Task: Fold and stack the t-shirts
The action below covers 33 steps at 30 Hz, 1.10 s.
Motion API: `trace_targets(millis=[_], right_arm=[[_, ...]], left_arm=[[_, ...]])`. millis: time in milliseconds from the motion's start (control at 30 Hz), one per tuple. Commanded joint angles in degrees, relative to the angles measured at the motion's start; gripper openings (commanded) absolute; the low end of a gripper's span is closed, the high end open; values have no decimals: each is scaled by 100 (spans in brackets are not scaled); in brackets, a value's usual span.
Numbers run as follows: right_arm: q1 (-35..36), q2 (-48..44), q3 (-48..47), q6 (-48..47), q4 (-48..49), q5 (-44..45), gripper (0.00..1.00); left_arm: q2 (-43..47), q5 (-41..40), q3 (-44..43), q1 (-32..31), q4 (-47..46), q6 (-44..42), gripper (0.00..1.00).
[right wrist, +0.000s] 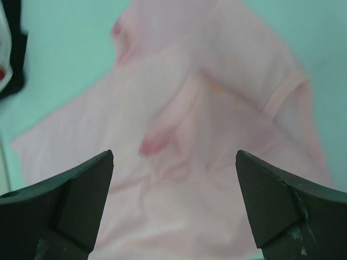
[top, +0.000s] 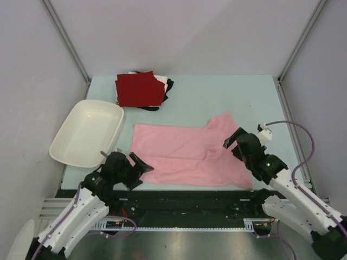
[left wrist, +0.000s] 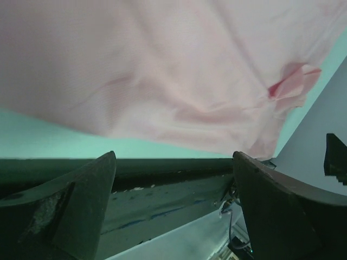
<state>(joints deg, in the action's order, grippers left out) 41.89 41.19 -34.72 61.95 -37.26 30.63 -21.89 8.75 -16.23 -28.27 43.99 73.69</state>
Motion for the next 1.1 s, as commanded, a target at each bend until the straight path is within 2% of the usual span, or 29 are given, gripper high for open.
trace_targets(millis=[0,33,67,133,167,333,433,500,533,633,733,833,900,1067], right_arm=[[-1917,1255,-289,-2272,1632,-1311,100],[-2539,1599,-368,-2423,1782,-1671,100],[-2824,1890,-552,-2555,2070,-1814,100],[-3290,2783,-833,-2880,2335,-2016,100],[-3388,3042,-974,-2960,2433,-2035,100],[-3767,4465,-1897,-3058,2714,-2570,100],[-3785,4696,-2099,-3014,2864,-2659,100],[-3793,4793,-2188,-3031,2996,-2773,100],[-3793,4802,-2240,-3049,3022,-2765,100],[-3802,4776,-2267,-3075,3110,-2800,100],[-3758,4723,-2267,-3084,3163,-2940,100],[-3732,4714,-2267,-3146,3146,-3002,100],[-3723,4732,-2267,-3163,3076,-3002,100],[-3662,4819,-2267,-3154,3128,-3002,100]], left_arm=[[-1631,-242,-1021,-20,-1479,-855,94],[-1991,-277,-1458,40,-1646,-1100,95],[-2682,-295,-1671,85,-1761,-1259,96],[-3310,-200,-2249,373,-1989,-1523,96],[-3818,-112,-2392,488,-2165,-1620,96],[-5174,-41,-3244,1261,-2683,-1910,93],[-6027,178,-3763,1621,-2762,-2155,92],[-6686,83,-4167,1737,-2449,-2253,90],[-6897,83,-4508,1824,-2387,-2506,86],[-7888,-111,-5257,1948,-1868,-2762,80],[-8408,-768,-5925,1983,-1447,-2938,74],[-8769,-1296,-6470,2010,-1009,-3158,64],[-8885,-1681,-6786,2001,-613,-3421,63],[-8798,-1833,-6920,2010,-277,-3941,63]])
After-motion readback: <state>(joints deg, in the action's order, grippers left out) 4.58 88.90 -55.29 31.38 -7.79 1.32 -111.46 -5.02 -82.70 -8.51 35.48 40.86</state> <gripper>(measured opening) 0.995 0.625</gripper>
